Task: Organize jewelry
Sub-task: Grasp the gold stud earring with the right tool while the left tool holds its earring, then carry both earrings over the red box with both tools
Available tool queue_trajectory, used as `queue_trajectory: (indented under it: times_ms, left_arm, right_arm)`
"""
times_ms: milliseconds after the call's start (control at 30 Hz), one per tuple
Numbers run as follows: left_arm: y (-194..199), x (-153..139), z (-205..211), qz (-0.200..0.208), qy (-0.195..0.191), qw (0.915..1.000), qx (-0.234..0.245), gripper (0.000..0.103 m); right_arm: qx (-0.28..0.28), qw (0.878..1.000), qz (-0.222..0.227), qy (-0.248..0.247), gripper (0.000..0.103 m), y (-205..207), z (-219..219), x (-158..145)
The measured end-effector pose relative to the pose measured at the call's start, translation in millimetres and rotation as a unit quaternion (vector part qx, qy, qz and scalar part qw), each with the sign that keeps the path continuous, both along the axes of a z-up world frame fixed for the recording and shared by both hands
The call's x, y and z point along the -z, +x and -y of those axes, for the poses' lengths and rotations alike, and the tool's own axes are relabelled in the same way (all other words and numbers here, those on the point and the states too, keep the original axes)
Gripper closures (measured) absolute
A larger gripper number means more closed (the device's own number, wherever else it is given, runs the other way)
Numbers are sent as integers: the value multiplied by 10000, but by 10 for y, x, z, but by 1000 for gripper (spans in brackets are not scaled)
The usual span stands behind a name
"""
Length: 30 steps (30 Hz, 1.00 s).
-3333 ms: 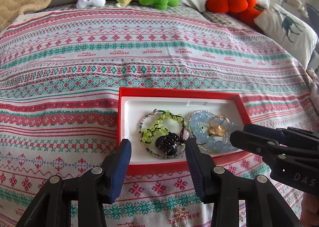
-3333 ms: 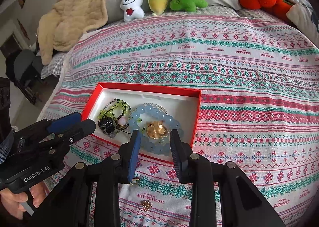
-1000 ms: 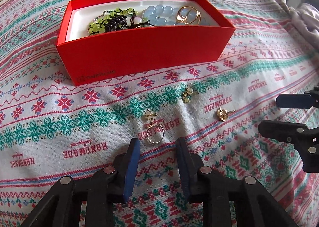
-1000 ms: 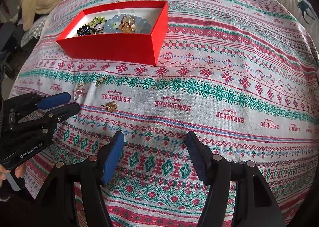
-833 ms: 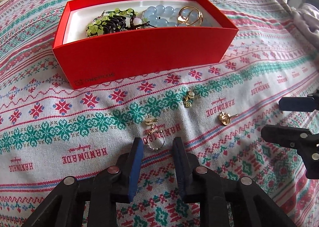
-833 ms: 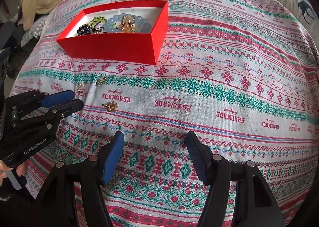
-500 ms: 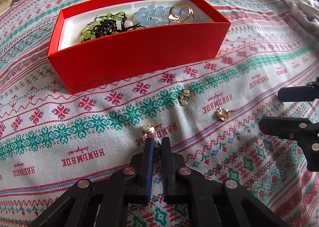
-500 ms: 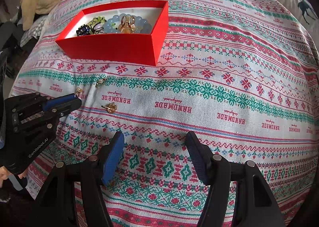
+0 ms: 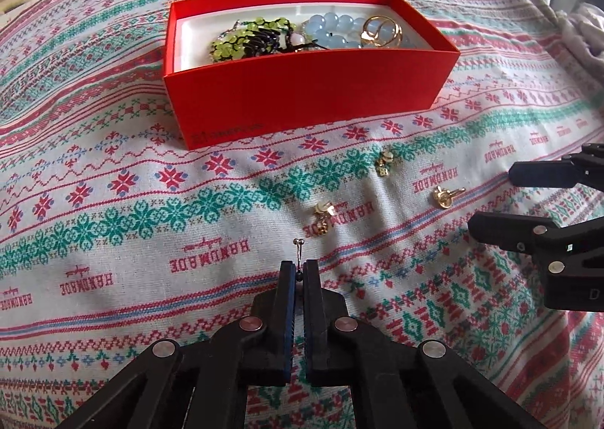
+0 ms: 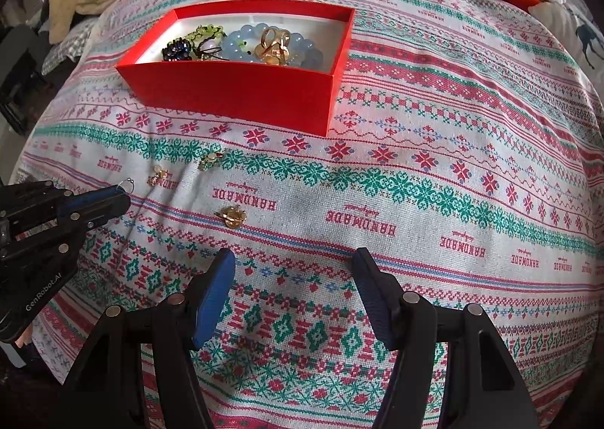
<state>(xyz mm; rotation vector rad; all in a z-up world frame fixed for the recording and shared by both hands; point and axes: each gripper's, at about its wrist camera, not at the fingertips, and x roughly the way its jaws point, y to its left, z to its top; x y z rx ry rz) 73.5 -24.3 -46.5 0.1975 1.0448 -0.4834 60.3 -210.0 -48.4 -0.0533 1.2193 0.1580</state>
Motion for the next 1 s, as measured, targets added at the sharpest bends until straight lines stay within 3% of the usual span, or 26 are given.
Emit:
queue_trajectory:
  times_ms: [300,400,667,733,1000]
  left_arm:
    - [7,-24,-179,-85,-81,9997,-218,103]
    - [6,-28,-208,-97,-85,9996,-244,103]
    - [14,-25,-244,-156,-95,9995,-271,103]
    - [23,-27,-233,-170,-96,9994,-285,103]
    - [63,-70,-277,-222,-143,9989,-394,103]
  right_arm:
    - [-225,9997,117,6,38,99,-243,22]
    - [-308,9994,110,58,51,140,-289,35]
    - [-301,9994,114,100,72,235,-343,38]
    - [-301,9994,98,132,84,243,-346,34]
    - [-199,9989,13,430,89,267,-258,-12]
